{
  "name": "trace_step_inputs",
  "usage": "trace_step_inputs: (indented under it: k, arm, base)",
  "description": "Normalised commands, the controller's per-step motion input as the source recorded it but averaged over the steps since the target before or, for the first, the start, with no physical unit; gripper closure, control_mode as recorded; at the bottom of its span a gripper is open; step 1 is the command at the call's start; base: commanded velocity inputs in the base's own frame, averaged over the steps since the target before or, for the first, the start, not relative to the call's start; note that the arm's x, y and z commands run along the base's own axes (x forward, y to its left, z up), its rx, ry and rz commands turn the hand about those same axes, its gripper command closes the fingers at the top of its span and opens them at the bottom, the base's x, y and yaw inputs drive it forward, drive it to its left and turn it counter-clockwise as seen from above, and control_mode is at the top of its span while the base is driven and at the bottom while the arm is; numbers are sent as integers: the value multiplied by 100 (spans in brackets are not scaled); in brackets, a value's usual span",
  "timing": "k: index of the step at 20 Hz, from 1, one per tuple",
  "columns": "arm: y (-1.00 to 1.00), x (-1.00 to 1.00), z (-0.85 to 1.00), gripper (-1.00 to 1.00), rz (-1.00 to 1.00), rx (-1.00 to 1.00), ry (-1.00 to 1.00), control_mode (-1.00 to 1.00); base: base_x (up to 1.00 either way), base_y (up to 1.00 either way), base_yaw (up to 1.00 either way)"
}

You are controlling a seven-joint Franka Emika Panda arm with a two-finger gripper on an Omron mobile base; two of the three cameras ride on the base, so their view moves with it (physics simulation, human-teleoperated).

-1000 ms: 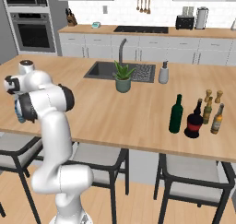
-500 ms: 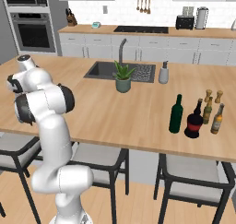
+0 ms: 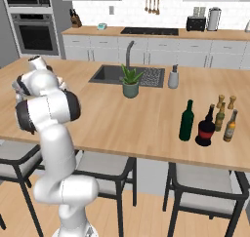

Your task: Move the plastic bottles in the middle to the plastics group, and the glass bottles in the middle to the glass group.

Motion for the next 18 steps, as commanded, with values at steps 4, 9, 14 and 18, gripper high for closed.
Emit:
trace_step_inputs:
  k: [4,9,14,18]
  arm:
    - [-94,-52,40,-100,0,13,8,-100]
    - [-77,-91,24,-100,10,0,-1,-100]
    - [-60,-98,10,-100,12,0,-1,-100]
    - [-48,-100,5,-100,4,0,0,-100]
  base:
    - [0,0,0]
    - [0,0,0]
    - [0,0,0]
    - [0,0,0]
